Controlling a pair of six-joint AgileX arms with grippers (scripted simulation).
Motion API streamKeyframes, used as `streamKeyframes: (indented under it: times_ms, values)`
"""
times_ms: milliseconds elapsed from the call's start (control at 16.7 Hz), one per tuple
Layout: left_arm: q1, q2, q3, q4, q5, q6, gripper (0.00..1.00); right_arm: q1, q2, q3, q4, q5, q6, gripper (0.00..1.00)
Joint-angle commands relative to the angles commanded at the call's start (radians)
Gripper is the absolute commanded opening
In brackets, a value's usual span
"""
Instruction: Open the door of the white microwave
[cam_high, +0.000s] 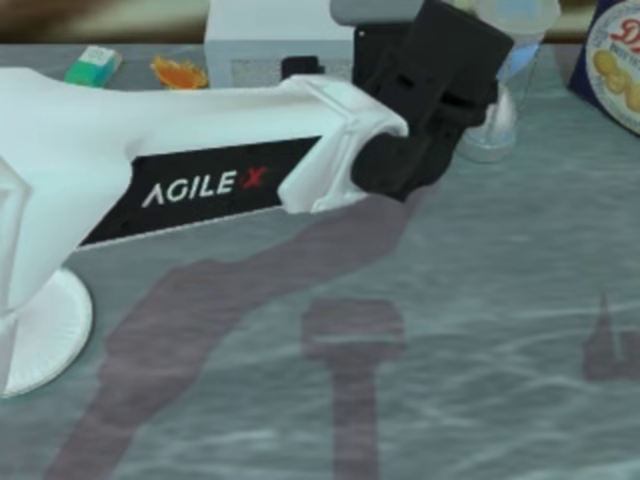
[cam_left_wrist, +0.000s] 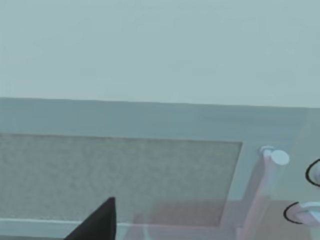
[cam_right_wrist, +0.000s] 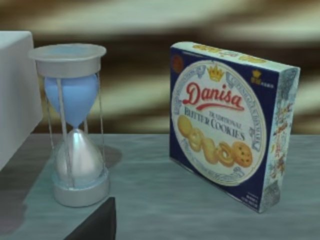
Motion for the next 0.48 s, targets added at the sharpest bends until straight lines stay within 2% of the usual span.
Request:
streamKeyframes:
  times_ms: [480]
  values:
    - [0.007,0.025,0.019,0.005,0.005,0.006,1.00,0.000,0.000,0.000,0.000,0.000,0.000,1.00]
